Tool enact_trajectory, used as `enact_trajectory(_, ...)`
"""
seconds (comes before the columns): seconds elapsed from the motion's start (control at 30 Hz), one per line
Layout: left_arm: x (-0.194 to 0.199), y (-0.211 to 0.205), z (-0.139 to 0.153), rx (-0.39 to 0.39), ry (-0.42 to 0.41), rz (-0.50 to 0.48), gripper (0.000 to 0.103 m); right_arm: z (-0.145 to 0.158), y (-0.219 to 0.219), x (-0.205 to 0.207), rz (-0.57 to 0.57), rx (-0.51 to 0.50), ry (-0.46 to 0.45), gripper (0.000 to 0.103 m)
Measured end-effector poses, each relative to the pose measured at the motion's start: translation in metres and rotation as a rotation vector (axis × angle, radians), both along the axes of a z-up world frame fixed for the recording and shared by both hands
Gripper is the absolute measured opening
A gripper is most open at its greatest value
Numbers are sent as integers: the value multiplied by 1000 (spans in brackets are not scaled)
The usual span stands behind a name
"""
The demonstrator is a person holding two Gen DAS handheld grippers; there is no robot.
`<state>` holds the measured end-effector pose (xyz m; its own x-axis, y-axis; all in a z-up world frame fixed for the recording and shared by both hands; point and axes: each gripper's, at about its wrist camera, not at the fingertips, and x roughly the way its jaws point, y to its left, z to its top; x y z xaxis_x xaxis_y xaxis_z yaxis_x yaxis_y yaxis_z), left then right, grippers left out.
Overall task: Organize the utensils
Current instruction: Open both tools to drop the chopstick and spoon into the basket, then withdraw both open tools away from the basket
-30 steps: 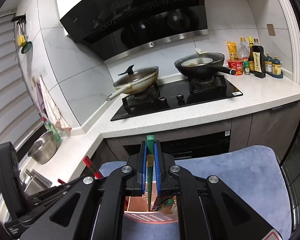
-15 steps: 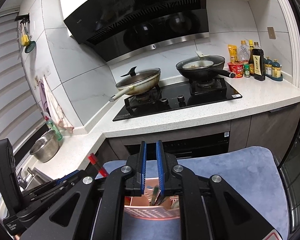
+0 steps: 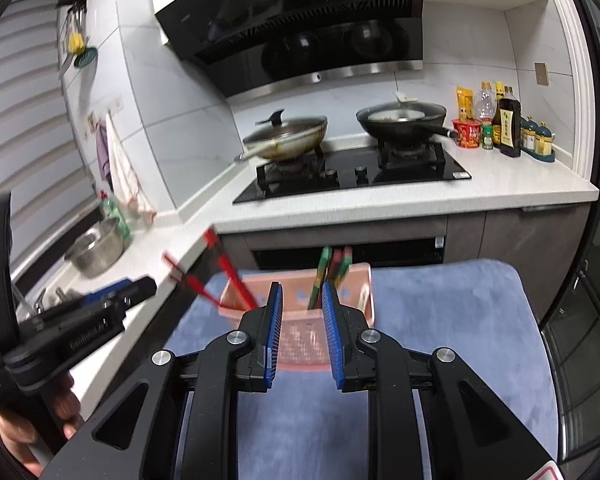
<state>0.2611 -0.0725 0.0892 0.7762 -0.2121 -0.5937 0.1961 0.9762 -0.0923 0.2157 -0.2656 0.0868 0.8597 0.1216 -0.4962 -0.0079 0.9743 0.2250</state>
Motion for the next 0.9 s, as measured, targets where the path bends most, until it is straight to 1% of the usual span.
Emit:
enact_trajectory(0.1, -13, 1, -5, 9, 9, 1, 34, -12, 8, -19, 10, -17, 29, 21)
enact_trajectory(0.17, -22, 2, -9, 22, 12, 4, 35, -17, 13, -29, 11, -30, 44, 22)
enact_trajectory(0.23, -30, 3, -13, 29, 23, 7, 35, -22, 17, -39, 7, -37, 56, 26)
enact_trajectory(0.27, -34, 4, -15, 30, 28, 8, 37, -24, 18, -42, 6, -38, 60, 29)
enact_trajectory(0.3, -37, 4, -16, 31, 30, 11, 41, -27, 21, -48, 8, -38, 62, 31)
enact_trajectory(0.37, -45, 6, -19, 33, 31, 23, 46, -31, 26, -56, 3, -60, 72, 34)
enact_trajectory(0.43, -51, 6, -21, 36, 34, 25, 47, -34, 29, -63, 7, -71, 77, 38)
enact_trajectory(0.53, -58, 5, -24, 55, 35, 31, 49, -38, 31, -71, 7, -67, 88, 41)
enact_trajectory(0.6, -63, 5, -25, 68, 34, 38, 56, -40, 32, -76, 0, -76, 93, 42)
enact_trajectory(0.67, -68, 6, -27, 69, 34, 45, 61, -41, 33, -79, -6, -83, 97, 45)
enact_trajectory(0.73, -72, 6, -28, 74, 33, 49, 62, -41, 32, -82, -13, -71, 100, 53)
enact_trajectory(0.9, -78, 8, -31, 88, 36, 64, 72, -41, 28, -90, -49, -75, 97, 55)
